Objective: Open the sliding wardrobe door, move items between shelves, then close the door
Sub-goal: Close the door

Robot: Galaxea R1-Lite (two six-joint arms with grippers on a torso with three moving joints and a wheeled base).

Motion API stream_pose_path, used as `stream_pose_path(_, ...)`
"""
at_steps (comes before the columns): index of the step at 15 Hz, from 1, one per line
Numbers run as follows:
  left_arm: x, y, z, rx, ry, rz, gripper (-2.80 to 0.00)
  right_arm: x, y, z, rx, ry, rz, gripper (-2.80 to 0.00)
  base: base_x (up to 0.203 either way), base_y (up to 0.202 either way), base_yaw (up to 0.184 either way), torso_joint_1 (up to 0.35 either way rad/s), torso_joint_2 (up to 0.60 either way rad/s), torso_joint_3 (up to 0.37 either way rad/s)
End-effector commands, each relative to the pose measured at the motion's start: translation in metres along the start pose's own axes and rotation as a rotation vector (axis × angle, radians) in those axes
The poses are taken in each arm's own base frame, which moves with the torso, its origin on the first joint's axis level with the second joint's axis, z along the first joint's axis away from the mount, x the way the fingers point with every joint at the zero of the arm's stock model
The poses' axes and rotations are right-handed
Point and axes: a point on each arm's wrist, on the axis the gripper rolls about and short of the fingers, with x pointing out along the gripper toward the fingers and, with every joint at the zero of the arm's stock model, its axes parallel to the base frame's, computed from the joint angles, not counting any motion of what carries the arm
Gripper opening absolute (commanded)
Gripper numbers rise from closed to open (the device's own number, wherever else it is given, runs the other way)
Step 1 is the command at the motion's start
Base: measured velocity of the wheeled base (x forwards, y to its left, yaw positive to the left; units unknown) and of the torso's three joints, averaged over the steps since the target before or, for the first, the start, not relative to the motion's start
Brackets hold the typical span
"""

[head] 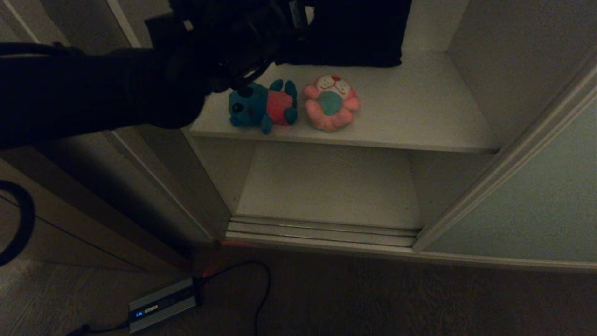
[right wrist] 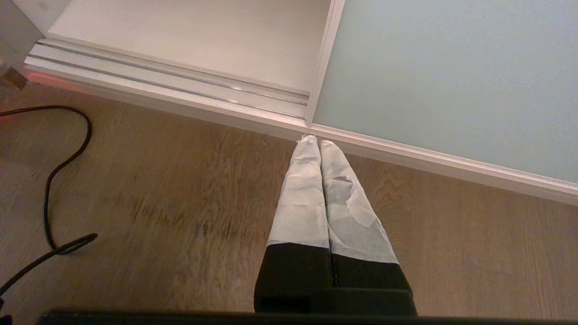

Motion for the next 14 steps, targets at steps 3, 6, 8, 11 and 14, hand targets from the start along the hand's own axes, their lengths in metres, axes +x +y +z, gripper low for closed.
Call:
stream_pose_path(3, -0.098, -0.003, 0.083, 0.007, 0.080, -0.045, -2.80, 0.000, 0.000, 0.000, -0.001, 0.000, 0.001, -2.80, 0.000, 0.000, 0.000, 0.000, 0.00, 0.000)
stream_pose_path(6, -0.180, 0.010, 0.101, 0.062, 0.227, -0.061, -2.80, 0.000, 0.000, 0.000, -0.001, 0.001, 0.001, -2.80, 0.000, 0.000, 0.000, 0.000, 0.00, 0.000)
stream_pose_path(8, -0.240, 0.030, 0.090, 0.112, 0.361, -0.030, -2.80, 0.000, 0.000, 0.000, -0.001, 0.001, 0.001, -2.80, 0.000, 0.000, 0.000, 0.000, 0.00, 0.000)
stream_pose_path(11, -0.327, 0.057, 0.057, 0.146, 0.472, 0.089, -2.80, 0.000, 0.000, 0.000, -0.001, 0.000, 0.001, -2.80, 0.000, 0.000, 0.000, 0.000, 0.00, 0.000)
stream_pose_path(14, -0.409, 0.056, 0.031, 0.160, 0.459, 0.205, -2.80, 0.000, 0.000, 0.000, -0.001, -0.001, 0.000, -2.80, 0.000, 0.000, 0.000, 0.000, 0.00, 0.000)
